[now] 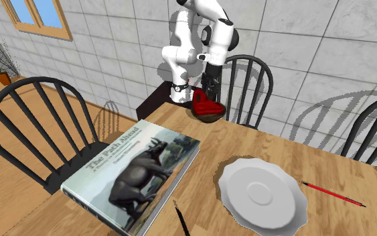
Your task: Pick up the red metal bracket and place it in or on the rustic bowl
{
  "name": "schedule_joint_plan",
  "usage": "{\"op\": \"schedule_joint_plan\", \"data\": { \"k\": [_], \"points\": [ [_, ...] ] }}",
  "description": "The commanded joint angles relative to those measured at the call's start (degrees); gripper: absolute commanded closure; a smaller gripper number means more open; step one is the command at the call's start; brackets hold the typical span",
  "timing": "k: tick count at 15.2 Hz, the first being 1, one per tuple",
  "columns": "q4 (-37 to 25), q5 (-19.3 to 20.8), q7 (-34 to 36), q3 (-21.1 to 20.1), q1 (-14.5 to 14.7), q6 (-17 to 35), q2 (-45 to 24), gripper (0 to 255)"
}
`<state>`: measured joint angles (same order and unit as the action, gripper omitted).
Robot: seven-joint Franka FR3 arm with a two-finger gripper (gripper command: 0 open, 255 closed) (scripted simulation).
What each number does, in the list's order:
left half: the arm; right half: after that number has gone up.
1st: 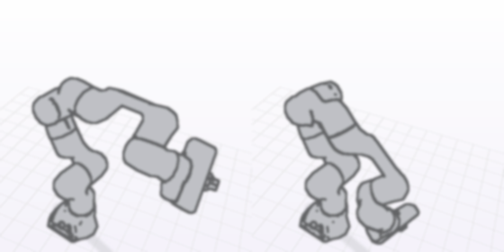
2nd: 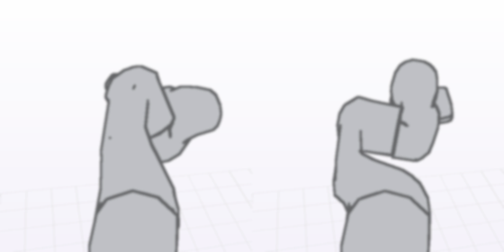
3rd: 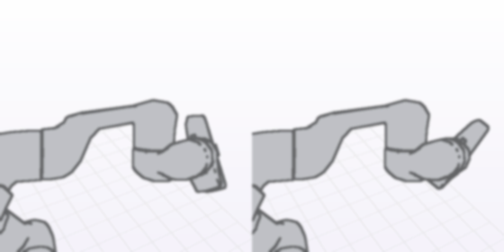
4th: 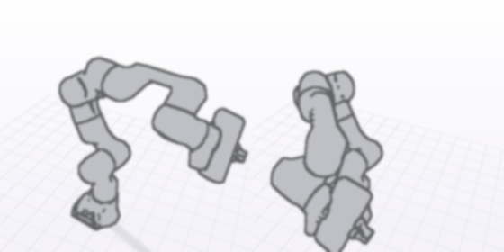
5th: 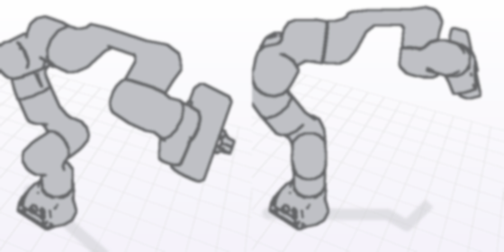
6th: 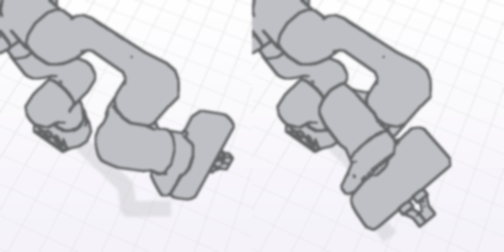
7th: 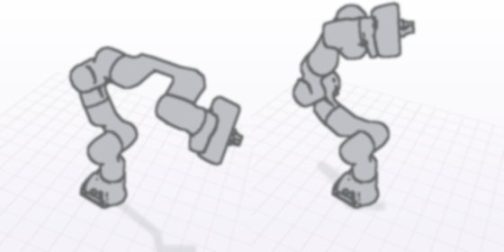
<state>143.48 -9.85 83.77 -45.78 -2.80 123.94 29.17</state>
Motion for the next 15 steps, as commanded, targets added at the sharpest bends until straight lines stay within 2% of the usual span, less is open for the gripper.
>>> {"op": "schedule_joint_plan", "data": {
  "k": [1, 4, 8, 15],
  "points": [
    [0.0, 0.0, 0.0, 0.0, 0.0, 0.0, 0.0, 0],
    [0.1, 0.0, 0.0, 0.0, 0.0, 0.1, 0.0, 0],
    [-4.9, -0.6, -0.9, 2.6, 1.5, -8.1, 3.4, 0],
    [-4.9, -0.6, -0.9, 2.6, 1.5, -8.1, 3.4, 0]
  ]
}}
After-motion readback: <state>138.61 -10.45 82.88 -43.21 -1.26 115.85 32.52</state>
